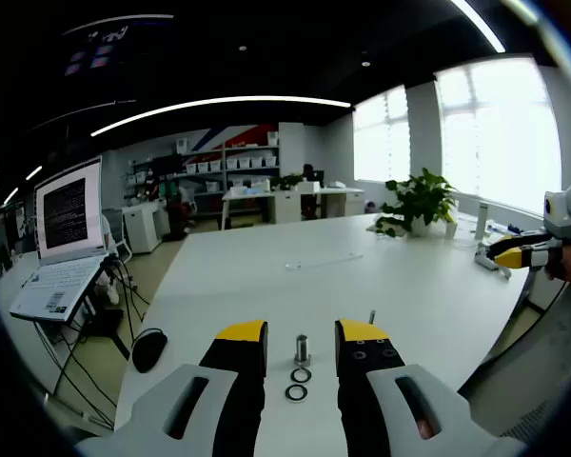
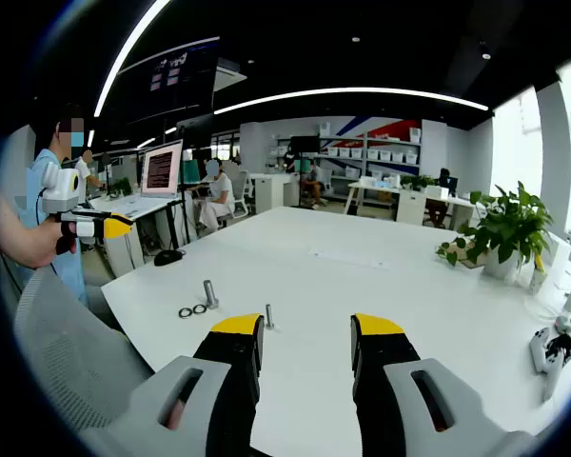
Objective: Place the washer onto the threaded stud by aligning its center hole with the stud, sliding it down to the base, and recovering from edge contact or off-axis alignment until the washer reaches the visible bottom stop.
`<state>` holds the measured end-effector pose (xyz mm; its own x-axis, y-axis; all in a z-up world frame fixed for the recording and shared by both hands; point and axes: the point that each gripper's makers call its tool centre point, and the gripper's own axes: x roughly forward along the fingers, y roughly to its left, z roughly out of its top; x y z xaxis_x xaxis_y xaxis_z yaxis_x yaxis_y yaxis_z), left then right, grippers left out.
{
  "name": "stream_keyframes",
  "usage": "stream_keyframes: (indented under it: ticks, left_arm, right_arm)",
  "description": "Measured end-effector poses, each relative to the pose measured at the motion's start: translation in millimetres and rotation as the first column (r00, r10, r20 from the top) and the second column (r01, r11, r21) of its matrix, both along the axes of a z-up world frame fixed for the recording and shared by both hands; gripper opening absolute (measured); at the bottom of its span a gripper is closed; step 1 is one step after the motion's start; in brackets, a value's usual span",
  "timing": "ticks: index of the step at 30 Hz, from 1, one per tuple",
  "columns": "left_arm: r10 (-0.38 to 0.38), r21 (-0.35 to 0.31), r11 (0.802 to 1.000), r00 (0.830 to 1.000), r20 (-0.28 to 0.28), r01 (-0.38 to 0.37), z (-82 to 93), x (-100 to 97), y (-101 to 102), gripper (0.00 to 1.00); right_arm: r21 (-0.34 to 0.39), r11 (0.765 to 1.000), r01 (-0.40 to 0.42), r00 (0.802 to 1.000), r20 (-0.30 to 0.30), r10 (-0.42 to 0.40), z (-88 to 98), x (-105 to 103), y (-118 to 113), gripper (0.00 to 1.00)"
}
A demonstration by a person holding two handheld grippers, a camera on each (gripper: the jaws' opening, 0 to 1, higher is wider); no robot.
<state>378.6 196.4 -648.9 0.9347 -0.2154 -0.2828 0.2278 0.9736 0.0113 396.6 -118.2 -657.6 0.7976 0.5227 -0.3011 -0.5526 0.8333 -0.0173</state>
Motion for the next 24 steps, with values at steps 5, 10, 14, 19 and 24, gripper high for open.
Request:
stream_keyframes:
  ticks: [5,10,14,19,24]
  left_arm:
    - [-0.009,-0.001,1.000,1.000,-0.003,0.009,0.2,0.2,-2.0,0.26]
    - [-0.003,-0.025,1.000,1.000,-0.007,0.003,-0.6,-1.1,-0.8,0.26]
    - [0.014,-0.033,0.999,1.000,-0.004,-0.014,-0.5,-0.8,3.4,0.26]
    - [0.021,-0.032,0.999,1.000,-0.013,-0.022,-1.8,-1.2,4.9,0.26]
    - [0.030,-0.027,0.999,0.999,-0.035,-0.031,-7.6,-1.0,6.8,0.26]
  right_arm:
    - [-0.025,1.000,-0.014,1.000,-0.011,0.014,-3.9,-1.1,3.1,0.37]
    - [-0.039,0.999,-0.032,0.999,-0.014,0.031,-5.8,-2.9,6.0,0.37]
    - [-0.050,0.998,-0.041,0.999,-0.015,0.041,-6.8,-3.7,7.6,0.37]
    - [-0.052,0.998,-0.044,0.999,-0.020,0.043,-7.5,-3.8,8.3,0.37]
    - [-0.056,0.997,-0.049,0.999,-0.013,0.048,-7.0,-4.8,8.6,0.37]
